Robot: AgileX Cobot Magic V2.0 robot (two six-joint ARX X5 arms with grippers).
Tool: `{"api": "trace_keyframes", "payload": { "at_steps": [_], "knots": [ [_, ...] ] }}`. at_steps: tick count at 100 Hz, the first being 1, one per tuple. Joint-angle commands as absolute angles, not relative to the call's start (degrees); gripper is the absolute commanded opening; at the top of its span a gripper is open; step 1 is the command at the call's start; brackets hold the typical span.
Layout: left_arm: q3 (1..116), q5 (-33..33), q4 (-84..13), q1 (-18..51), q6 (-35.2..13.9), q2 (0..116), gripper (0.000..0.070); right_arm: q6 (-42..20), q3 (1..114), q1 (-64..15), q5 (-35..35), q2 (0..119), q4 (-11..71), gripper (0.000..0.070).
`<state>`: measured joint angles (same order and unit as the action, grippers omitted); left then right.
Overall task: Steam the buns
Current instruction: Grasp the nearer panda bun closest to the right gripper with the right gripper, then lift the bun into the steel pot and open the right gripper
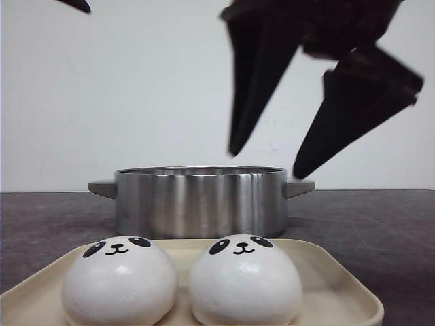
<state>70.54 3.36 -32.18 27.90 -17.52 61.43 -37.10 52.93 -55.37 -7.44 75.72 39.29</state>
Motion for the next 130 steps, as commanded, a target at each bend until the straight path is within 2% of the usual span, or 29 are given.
{"api": "trace_keyframes", "payload": {
  "at_steps": [1,31,62,64,67,70,74,90,104,120,130],
  "knots": [
    [71.7,3.4,-32.3,28.3,-17.0,60.7,0.0512,-38.7,53.6,-56.1,-7.5,78.4,39.1,0.0382],
    [71.7,3.4,-34.1,28.2,-16.9,54.8,0.0512,-39.3,53.6,-56.1,-7.5,87.0,36.1,0.0382],
    [71.7,3.4,-36.2,28.2,-16.9,53.1,0.0512,-43.5,53.6,-56.1,-7.8,93.4,34.9,0.0377],
    [71.7,3.4,-36.4,28.2,-16.9,53.1,0.0512,-43.7,53.6,-56.1,-8.0,93.8,35.1,0.0364],
    [71.7,3.4,-36.6,28.2,-16.9,53.1,0.0512,-43.7,53.6,-56.1,-7.9,94.2,35.4,0.0303],
    [71.7,3.4,-36.7,28.2,-16.9,53.1,0.0512,-43.7,53.6,-56.1,-7.9,94.5,35.7,0.0188],
    [71.7,3.4,-36.7,28.2,-16.9,53.1,0.0512,-43.4,53.6,-56.1,-7.5,94.8,35.8,0.0],
    [71.7,3.4,-36.6,28.2,-16.9,53.1,0.0512,-43.1,54.6,-56.1,-7.5,94.2,35.5,0.001],
    [71.7,3.4,-36.8,28.2,-16.4,53.1,0.0512,-41.7,60.3,-56.6,-5.7,87.9,37.4,0.001],
    [71.7,2.7,-36.8,28.2,-15.8,53.1,0.0512,-36.4,70.4,-56.5,2.2,82.4,37.4,0.0007],
    [71.7,2.5,-36.3,28.2,-15.6,53.1,0.0512,-31.0,75.4,-53.1,7.5,82.5,37.3,0.0007]
  ]
}}
